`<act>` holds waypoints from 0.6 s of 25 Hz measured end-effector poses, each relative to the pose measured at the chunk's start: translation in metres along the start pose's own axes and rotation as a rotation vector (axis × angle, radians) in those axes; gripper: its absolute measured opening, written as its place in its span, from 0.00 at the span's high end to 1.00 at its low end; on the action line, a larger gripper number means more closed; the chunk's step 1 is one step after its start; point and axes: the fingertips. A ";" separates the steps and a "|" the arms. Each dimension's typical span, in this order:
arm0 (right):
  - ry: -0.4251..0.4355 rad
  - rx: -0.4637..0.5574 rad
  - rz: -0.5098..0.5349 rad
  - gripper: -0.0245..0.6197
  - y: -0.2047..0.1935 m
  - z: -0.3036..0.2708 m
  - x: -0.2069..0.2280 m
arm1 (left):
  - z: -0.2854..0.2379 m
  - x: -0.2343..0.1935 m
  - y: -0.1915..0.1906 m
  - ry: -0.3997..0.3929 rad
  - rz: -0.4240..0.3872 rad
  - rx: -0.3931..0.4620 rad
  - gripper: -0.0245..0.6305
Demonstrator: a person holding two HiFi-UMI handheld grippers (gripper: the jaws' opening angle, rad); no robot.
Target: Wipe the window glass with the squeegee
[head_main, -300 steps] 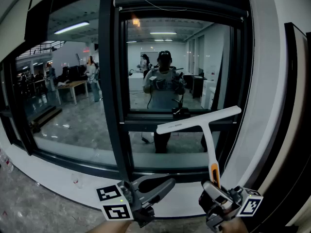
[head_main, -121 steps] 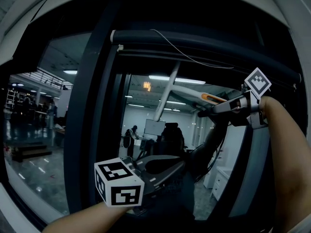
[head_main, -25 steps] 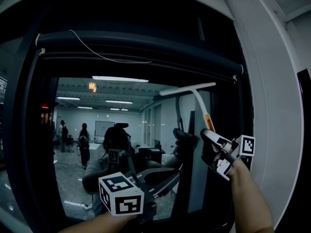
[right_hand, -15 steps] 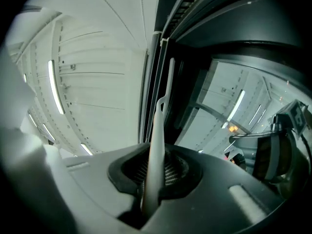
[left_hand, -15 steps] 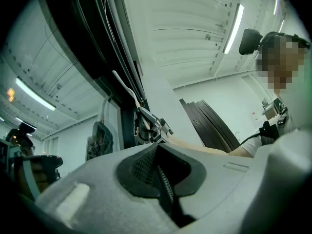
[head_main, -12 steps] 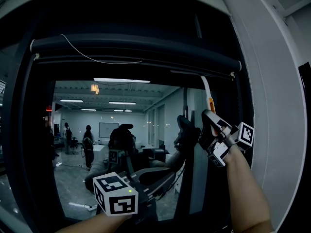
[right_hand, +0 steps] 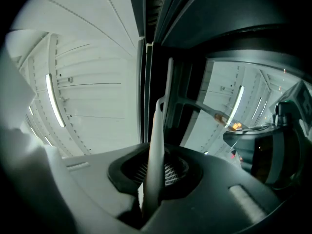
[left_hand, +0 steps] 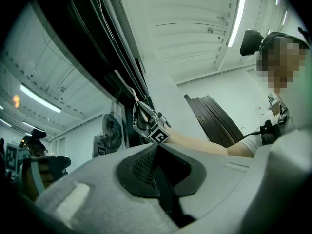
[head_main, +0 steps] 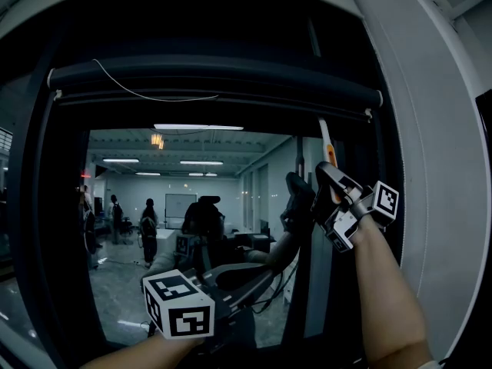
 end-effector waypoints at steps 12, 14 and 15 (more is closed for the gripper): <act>-0.010 -0.003 -0.019 0.90 0.000 -0.002 0.002 | 0.000 0.004 -0.007 0.019 -0.003 -0.003 0.97; -0.012 0.001 -0.013 0.90 0.000 -0.002 0.002 | -0.003 0.007 -0.005 0.022 -0.006 0.005 0.97; -0.014 0.003 -0.011 0.90 0.000 -0.001 0.002 | -0.003 0.009 -0.005 0.024 -0.008 0.008 0.97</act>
Point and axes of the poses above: the fingertips, and each gripper's own axes: z backward along the fingers, x to its right, y out of its top, and after that the axes turned 10 degrees about z, right-handed
